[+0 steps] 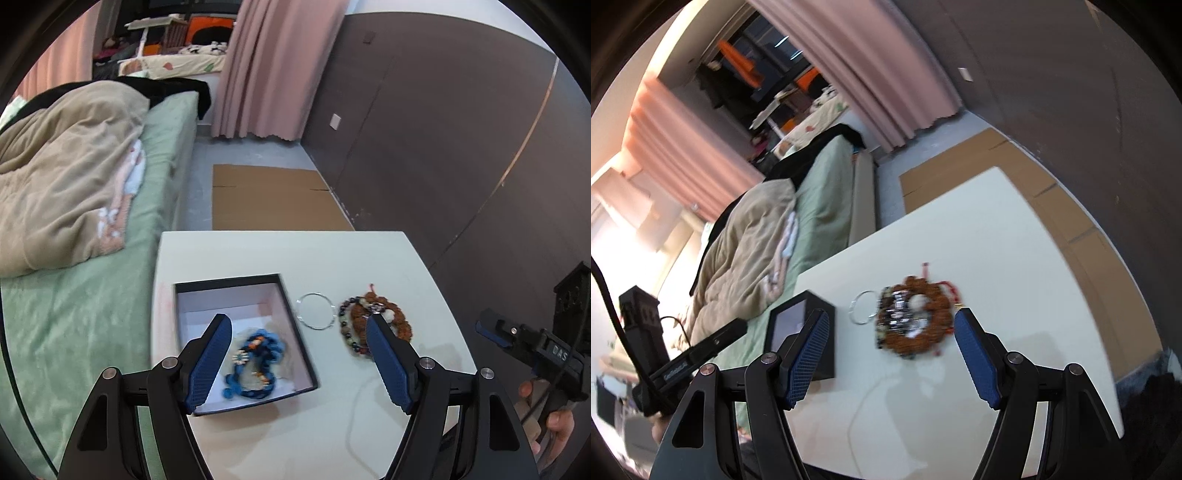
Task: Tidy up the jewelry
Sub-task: 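Lower the left gripper onto the pile and grasp the dark bead bracelet, then lift the dark bead bracelet with the left gripper toward the black box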
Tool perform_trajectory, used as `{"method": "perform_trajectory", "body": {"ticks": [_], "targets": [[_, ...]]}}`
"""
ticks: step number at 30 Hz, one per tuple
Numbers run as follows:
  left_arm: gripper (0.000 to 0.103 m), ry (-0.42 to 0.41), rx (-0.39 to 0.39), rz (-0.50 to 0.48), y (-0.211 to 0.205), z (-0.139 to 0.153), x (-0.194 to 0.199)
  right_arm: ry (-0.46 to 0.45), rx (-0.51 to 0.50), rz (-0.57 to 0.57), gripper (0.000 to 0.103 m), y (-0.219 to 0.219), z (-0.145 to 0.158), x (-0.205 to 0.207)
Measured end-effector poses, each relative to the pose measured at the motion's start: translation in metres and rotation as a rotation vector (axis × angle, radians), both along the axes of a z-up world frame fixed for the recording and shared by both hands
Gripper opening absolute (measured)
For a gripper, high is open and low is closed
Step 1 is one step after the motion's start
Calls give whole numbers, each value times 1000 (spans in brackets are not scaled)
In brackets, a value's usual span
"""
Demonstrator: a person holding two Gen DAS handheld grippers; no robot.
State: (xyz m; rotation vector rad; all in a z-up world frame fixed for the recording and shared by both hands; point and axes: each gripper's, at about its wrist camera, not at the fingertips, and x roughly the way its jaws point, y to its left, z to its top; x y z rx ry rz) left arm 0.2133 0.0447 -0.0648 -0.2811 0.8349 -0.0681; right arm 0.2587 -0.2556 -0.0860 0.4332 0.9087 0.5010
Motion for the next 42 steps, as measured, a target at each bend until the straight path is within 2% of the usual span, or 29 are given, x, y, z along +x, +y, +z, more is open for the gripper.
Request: {"method": "perform_trajectory", "body": {"ticks": [6,18,22,28,30,35,39,42], "targets": [[74,16,37,-70,-39,-6,15,33,32,-37,71,-21,-15,7],[38,128,96,-163,-94,-42,46,88,88,-69,71,-54,-42,20],[37,172,119,-178,-106,-57,52,99,100,-77,71,-62,-47,24],[36,208,159,-169,-114,-74,58,115,112,-78,71,-66,-55,29],[31,219,158,-157,-115,-79,62,119,114,-76,71,-66,-57,30],[25,217,122,-149,-112,-79,65,121,112,-66,71,-64,-58,31],[9,214,118,-157,-113,-75,63,121,110,-62,71,-62,-58,31],[8,213,116,-151,-108,-73,61,122,110,-57,71,-58,-58,32]]}}
